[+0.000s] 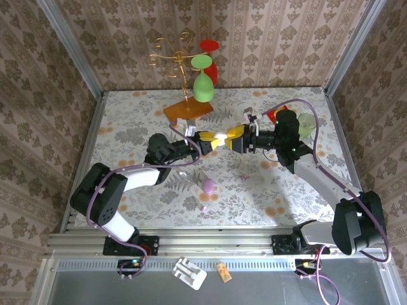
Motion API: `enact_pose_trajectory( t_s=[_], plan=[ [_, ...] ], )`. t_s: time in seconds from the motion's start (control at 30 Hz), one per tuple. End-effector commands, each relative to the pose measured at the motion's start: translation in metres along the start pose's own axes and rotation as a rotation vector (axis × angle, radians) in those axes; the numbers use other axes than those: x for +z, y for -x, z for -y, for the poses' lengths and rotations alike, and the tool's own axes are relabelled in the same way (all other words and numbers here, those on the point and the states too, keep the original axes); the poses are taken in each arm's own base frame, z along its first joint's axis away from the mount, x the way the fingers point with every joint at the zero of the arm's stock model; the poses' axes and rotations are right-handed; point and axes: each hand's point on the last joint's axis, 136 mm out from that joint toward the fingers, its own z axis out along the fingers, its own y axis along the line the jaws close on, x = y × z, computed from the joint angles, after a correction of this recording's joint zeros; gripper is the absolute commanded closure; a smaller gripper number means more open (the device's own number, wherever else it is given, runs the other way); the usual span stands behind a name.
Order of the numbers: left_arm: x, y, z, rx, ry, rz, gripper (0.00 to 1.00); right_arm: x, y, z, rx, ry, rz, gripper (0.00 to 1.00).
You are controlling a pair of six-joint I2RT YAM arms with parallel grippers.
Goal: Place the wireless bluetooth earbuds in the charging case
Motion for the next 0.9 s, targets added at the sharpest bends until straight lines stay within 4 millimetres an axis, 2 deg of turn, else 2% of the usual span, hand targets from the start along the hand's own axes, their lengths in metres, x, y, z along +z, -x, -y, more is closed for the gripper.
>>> enact_pose_trajectory(
  t_s=[0.0, 0.2, 0.57, 0.7, 0.87],
  plan=[
    [0.007, 0.021, 0.037, 0.061, -0.122, 0.026, 0.91, 0.006, 0.005, -0.007, -0.033, 0.050, -0.013, 0.50],
    [0.008, 0.021, 0.041, 0.064, -0.139, 0.020, 0.91, 0.003, 0.008, 0.001, -0.036, -0.003, 0.003, 0.45],
    [0.009, 0.019, 0.038, 0.069, -0.133, 0.019, 0.91, -0.002, 0.012, 0.001, -0.033, -0.021, 0.010, 0.40],
    [0.009, 0.022, 0.038, 0.071, -0.133, 0.024, 0.91, -0.004, 0.008, -0.002, -0.028, 0.005, 0.003, 0.49],
    [0.008, 0.027, 0.039, 0.073, -0.126, 0.037, 0.90, -0.003, -0.003, -0.010, -0.019, 0.075, -0.034, 0.53]
  ],
)
